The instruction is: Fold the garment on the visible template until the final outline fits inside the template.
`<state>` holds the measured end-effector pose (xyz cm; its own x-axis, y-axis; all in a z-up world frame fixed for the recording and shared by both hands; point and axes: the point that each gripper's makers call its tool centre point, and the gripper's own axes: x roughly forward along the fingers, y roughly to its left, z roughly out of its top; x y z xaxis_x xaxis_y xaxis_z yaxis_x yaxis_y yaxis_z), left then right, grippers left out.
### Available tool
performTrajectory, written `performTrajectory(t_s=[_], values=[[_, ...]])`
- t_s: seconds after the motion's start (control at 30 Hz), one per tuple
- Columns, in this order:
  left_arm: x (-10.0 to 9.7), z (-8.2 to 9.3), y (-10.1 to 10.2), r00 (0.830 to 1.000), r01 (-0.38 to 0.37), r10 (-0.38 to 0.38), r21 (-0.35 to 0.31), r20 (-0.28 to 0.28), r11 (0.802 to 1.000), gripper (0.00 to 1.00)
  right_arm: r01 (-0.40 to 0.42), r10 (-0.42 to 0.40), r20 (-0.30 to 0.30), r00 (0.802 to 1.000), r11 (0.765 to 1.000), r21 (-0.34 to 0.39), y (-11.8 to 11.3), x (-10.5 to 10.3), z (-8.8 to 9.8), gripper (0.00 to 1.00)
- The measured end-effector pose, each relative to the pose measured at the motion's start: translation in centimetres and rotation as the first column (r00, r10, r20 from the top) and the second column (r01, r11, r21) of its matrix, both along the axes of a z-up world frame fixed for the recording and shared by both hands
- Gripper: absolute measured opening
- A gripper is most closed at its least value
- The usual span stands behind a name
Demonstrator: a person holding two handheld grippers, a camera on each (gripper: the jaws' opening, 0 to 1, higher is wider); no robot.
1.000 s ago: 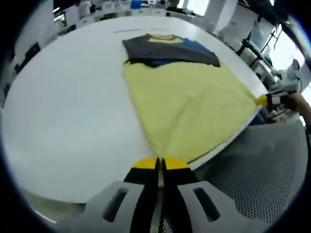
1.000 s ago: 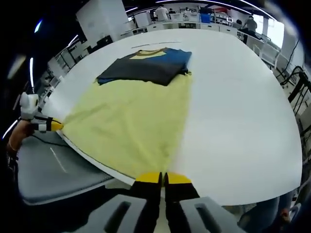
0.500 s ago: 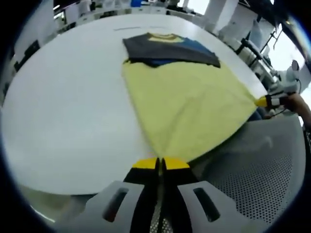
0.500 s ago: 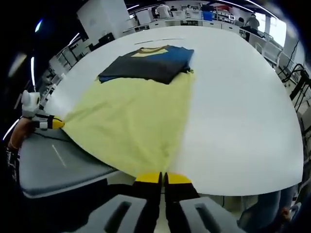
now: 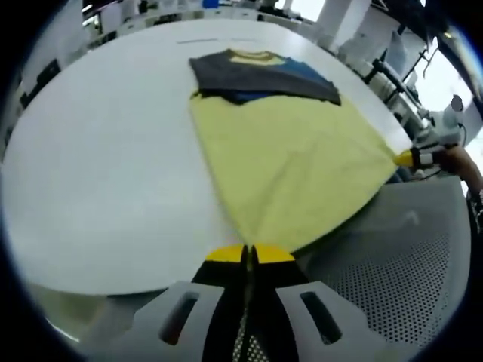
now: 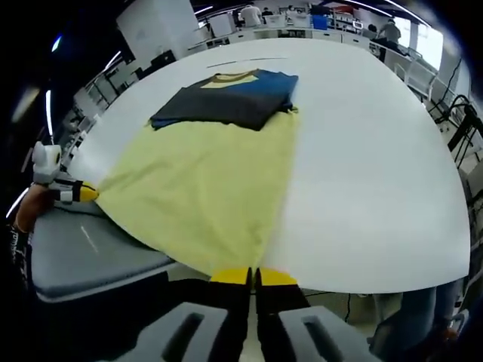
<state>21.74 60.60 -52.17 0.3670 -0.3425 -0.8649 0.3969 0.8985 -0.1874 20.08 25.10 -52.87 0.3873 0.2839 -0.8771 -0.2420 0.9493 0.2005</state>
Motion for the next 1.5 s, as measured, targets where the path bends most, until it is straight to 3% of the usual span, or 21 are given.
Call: performTrajectory(t_s=[0.23,0.5,0.77,1.1,1.37,1.43,1.5], values=[[0.7,1.4,0.1,0.999,-0.036,0.037,-0.019,0.035,0.999,0.0,0.002,-0.002,0.03,1.0,1.0,-0.001,-0.1,0.6,1.3,0.0],[1.2,2.3,0.1,0.998,-0.045,0.046,-0.037,0.04,0.998,0.0,-0.001,0.001,0.079,0.997,1.0,-0.003,-0.1,1.9,3.2,0.0],[2.9,4.6,-0.2,0.994,-0.043,0.047,-0.049,0.098,0.998,0.0,-0.006,0.008,0.131,0.991,1.0,-0.01,-0.1,3.2,5.1,0.0],[4.5,6.2,-0.1,0.989,-0.043,0.051,-0.058,0.139,0.997,0.0,-0.012,0.016,0.19,0.982,1.0,-0.022,-0.1,5.1,7.1,0.0],[6.7,7.9,0.0,0.976,-0.03,0.037,-0.037,0.215,0.999,0.0,-0.008,0.014,0.243,0.97,1.0,-0.026,-0.1,6.9,8.8,0.0],[7.6,8.7,-0.2,0.965,-0.014,0.023,-0.036,0.263,0.999,0.0,-0.009,0.016,0.251,0.968,1.0,-0.029,-0.2,7.3,9.1,0.0],[7.9,9.2,-0.2,0.961,-0.012,0.018,-0.024,0.275,1.0,0.0,-0.009,0.018,0.268,0.963,0.999,-0.032,-0.3,7.8,9.6,0.0]])
